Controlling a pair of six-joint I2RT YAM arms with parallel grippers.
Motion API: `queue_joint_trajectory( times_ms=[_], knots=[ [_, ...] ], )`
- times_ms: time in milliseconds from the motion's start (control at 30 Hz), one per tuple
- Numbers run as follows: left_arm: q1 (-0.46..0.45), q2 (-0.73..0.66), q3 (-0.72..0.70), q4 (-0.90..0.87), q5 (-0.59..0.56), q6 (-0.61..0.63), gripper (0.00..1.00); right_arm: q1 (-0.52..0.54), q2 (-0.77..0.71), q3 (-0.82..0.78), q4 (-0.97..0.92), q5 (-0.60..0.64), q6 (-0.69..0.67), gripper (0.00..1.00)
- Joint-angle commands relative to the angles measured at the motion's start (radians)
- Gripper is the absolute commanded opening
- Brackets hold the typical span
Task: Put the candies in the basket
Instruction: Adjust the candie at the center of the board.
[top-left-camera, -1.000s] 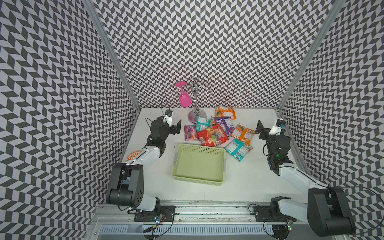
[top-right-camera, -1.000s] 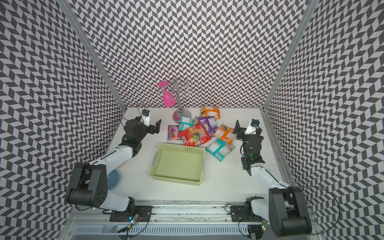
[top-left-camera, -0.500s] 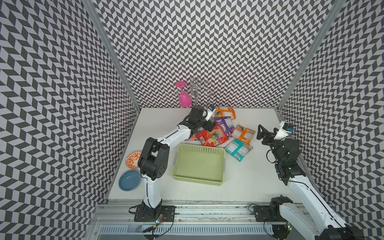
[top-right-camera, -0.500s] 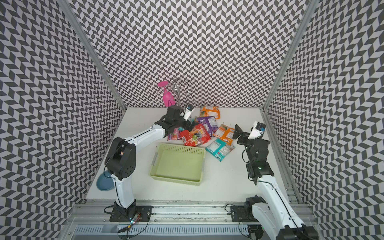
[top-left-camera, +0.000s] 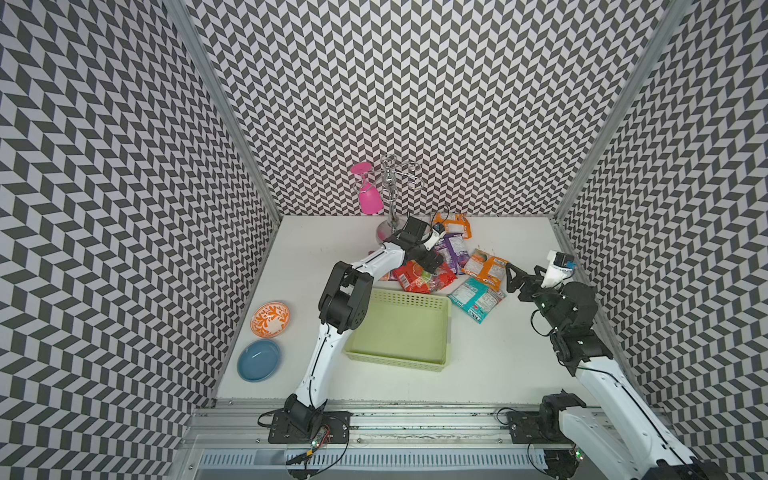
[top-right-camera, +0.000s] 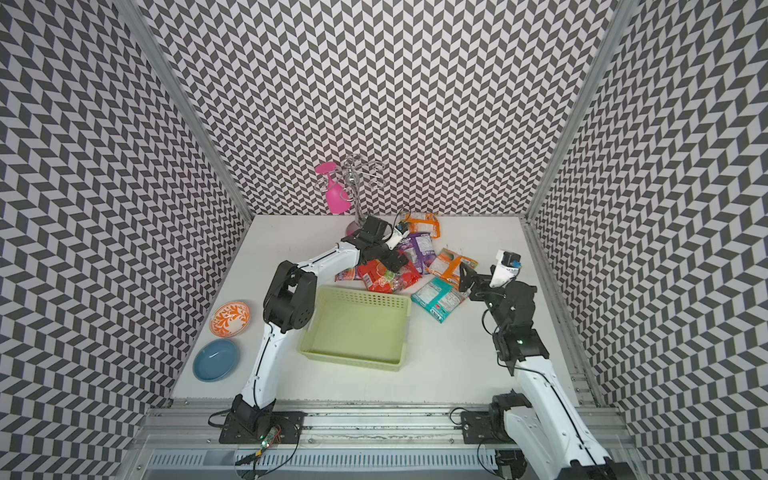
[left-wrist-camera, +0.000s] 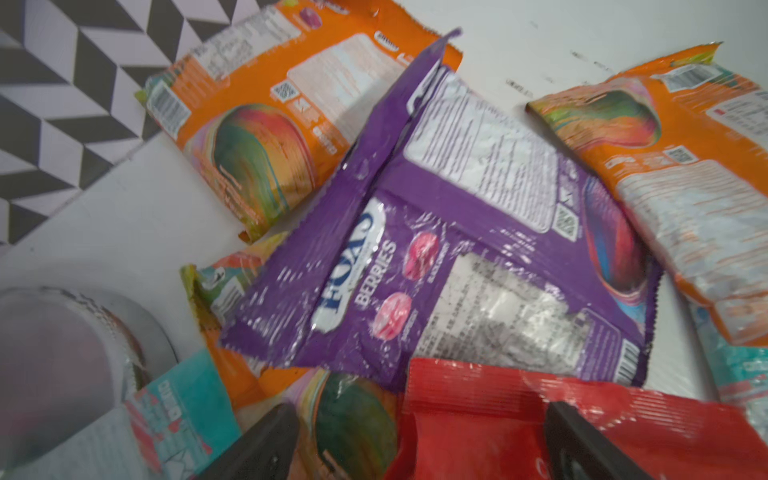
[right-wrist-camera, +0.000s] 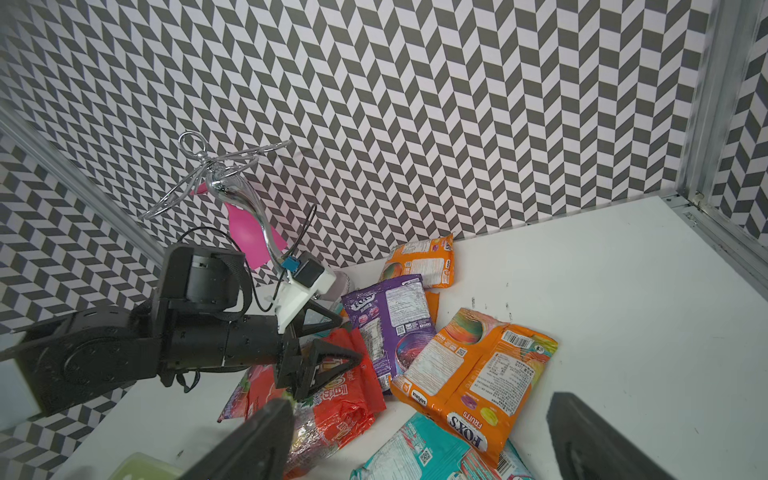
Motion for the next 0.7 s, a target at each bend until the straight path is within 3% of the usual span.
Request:
queue_joint_trajectory(
  times_ms=[0, 100, 233, 400, 533, 667],
  knots=[
    [0.075, 0.011, -0.005, -0.160, -0.017, -0.033, 0.87, 0.001, 0.001, -0.003, 0.023, -0.013, -0.017, 0.99],
    [0.123, -0.038, -0.091, -0.196, -0.022, -0.036, 0.78, 0.001, 0.002, -0.003, 0.026, -0.015, -0.023, 0.99],
    [0.197, -0.177, -0.297, -0.108, -0.068, 0.003, 0.76, 0.002, 0.015, -0.003, 0.041, -0.033, -0.025, 0.99],
    [0.299, -0.265, -0.452, -0.028, -0.192, 0.115, 0.76, 0.005, 0.039, -0.001, 0.053, -0.067, -0.029, 0.99],
    [0.390, -0.320, -0.524, 0.028, -0.231, 0.171, 0.77, 0.042, 0.060, 0.014, 0.058, -0.082, -0.065, 0.99],
    [0.438, -0.377, -0.521, 0.025, -0.227, 0.184, 0.81, 0.157, 0.131, 0.080, 0.020, -0.083, -0.161, 0.99]
  ],
)
